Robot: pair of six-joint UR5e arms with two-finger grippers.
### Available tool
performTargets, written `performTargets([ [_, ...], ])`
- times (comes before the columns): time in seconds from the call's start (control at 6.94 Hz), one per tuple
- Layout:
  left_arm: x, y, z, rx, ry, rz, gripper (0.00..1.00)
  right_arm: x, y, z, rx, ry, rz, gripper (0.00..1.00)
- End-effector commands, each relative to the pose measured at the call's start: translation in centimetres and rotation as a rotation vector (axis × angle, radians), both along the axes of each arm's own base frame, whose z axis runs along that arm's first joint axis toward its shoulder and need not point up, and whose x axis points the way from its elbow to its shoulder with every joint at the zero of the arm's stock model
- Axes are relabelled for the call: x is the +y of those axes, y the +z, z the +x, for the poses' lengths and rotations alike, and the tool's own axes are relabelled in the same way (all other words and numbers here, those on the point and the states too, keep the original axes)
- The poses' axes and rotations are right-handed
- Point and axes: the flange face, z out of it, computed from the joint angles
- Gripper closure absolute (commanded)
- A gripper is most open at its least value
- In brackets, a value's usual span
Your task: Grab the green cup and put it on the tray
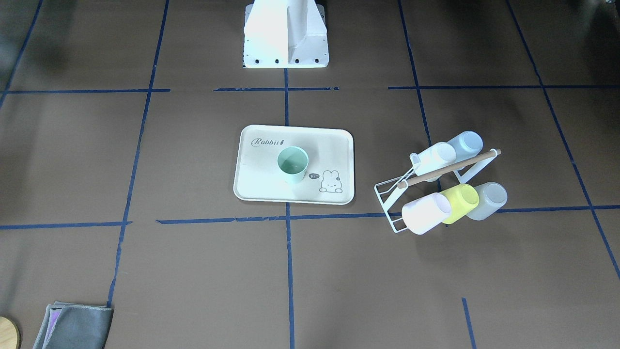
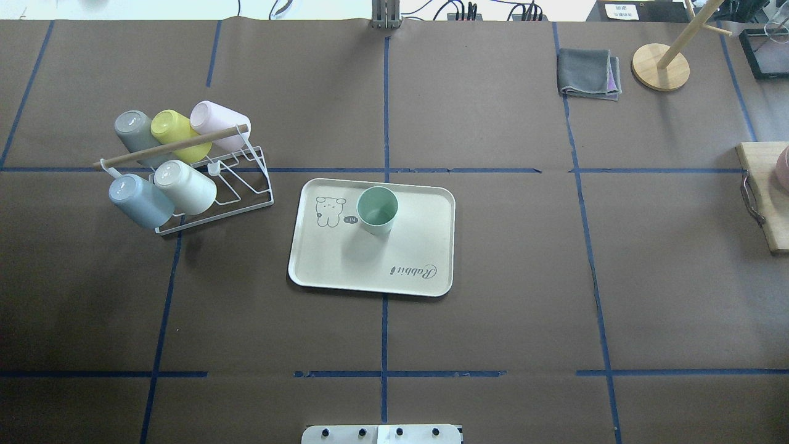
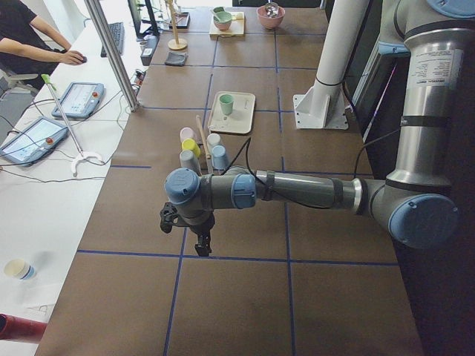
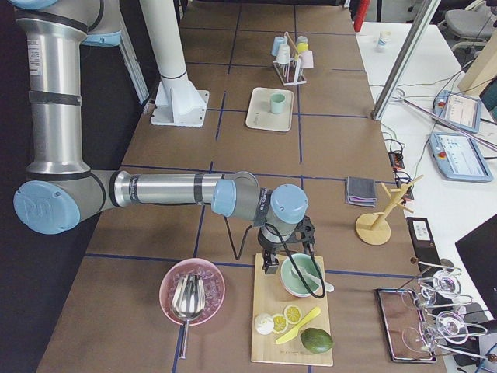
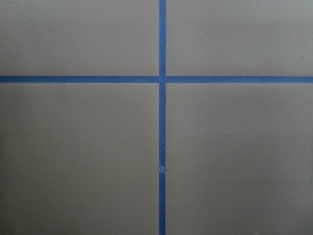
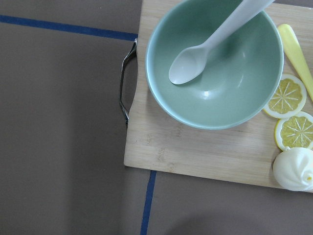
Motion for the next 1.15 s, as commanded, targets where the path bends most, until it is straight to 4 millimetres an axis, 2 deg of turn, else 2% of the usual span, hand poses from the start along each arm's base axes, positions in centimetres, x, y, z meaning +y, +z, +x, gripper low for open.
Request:
performTargets([
  [0.0,2.50,0.26,-0.14,0.008,-0.001,-0.011,0.00,0.11,0.08,0.03,0.001,0.001,-0.002,0.00],
  [0.14,2.68,-0.10,-0.16,0.006,-0.001,-0.004,0.00,-0.05,-0.20,0.03,0.002,0.004,0.001,0.00],
  [0.58,2.95,0.71,-0.18,0.004,-0.003,-0.023,0.00,0.02,-0.21,0.10,0.004,0.023,-0.016,0.00],
  [1.01,3.22,0.51,-0.26,0.002,-0.009,-0.064,0.00,0.46,0.39,0.18,0.009,0.041,-0.042,0.00],
])
